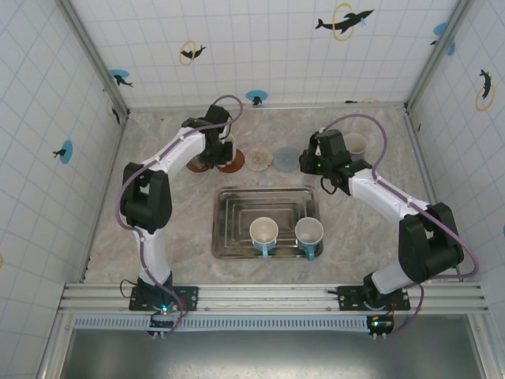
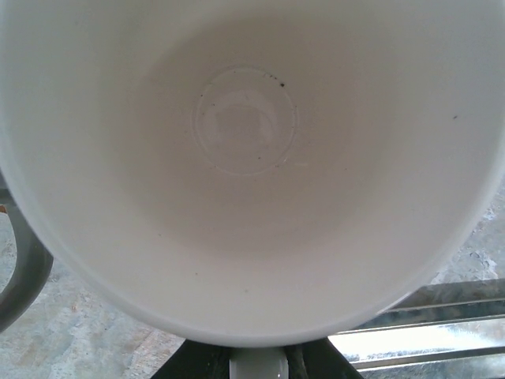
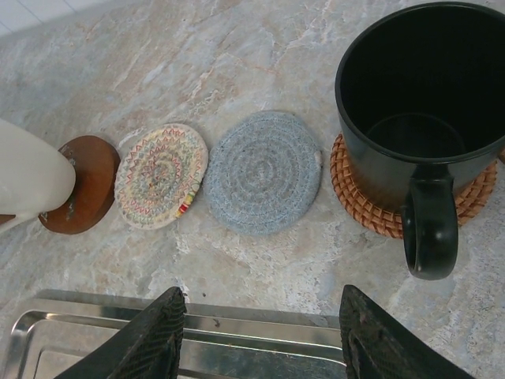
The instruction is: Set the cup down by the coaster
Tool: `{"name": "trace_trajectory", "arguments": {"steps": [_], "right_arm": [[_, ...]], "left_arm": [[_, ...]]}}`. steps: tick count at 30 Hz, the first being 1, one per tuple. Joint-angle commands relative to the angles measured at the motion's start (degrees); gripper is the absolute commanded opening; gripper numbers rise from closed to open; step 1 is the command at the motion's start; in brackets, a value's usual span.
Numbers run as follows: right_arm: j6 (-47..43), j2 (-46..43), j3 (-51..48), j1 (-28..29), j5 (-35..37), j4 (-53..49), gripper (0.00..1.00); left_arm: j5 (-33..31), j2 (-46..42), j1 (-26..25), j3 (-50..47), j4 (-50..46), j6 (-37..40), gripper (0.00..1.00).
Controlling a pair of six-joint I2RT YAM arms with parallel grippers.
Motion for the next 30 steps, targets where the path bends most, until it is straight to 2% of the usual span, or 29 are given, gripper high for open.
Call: {"name": "trace_trajectory", "arguments": {"steps": [1,5,30], "right_arm": [[0.3,0.6,1.2,-0.3,-0.6,0.1,0.54],[0.4,0.7,1.1,-0.4,-0.4,0.2,0.54],[0.6,1.9,1.7,-0.4,-1.3,0.0,0.54]], "left_arm": [[1.1,0.7,0.5,3.1,0.1,1.4,0.0],[2.3,1.2,0.4,3.8,-0.1,1.3,0.0],[-0.6,1.8,0.4,4.3,-1.5,0.8,0.0]]}}
